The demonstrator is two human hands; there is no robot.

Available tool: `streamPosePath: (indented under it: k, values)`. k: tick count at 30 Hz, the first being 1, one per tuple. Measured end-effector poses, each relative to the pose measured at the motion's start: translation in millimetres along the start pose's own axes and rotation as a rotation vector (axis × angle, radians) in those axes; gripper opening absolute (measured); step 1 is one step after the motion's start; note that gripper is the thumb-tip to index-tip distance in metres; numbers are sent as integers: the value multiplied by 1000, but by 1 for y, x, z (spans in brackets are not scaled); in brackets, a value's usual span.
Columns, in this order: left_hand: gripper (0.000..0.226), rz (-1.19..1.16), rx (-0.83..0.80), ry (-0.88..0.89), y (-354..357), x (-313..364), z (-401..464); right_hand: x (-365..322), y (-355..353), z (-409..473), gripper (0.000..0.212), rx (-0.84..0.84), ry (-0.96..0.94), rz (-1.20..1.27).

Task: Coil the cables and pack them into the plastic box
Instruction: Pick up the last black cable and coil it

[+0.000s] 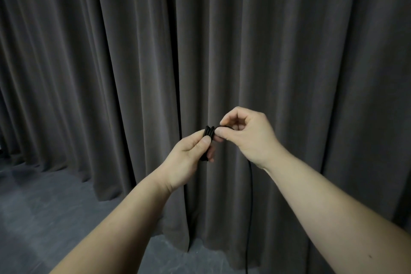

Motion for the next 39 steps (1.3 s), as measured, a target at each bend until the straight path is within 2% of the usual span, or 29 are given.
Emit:
streamPosePath:
  k: [6,11,15,21,27,32,36,39]
  values:
    - [30,-85,-15,-23,1,1,1,-2,-4,1,20,-55,-1,18]
    - [25,-226,-47,-107,0,4,0,-3,-4,0,20,-30,-28,11]
    - [26,-249,-32,-158,2,5,-1,-5,-1,-2,23,-2,-68,0]
    - [24,-310,-18,-145,6,10,-3,7,1,0,15,26,57,91]
    - [19,-427,10,-167,10,13,-5,19,7,-5,17,-30,152,120]
    - [15,-642,140,-182,4,14,0,18,8,-11,36,-170,161,45]
    - [12,-726,228,-236,-2,14,5,17,3,-18,86,-351,103,-353]
    - [18,-739,218,-247,-1,19,8,13,3,-22,107,-324,30,-566]
Point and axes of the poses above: each hand's wrist, its own z-axis towards the middle knuckle, its own y-axis out of the palm, x = y × z, the point moved 2 cm from there along z, towards the middle knuckle, and after that the axes turned 13 degrees about y, right-handed, at the moved point
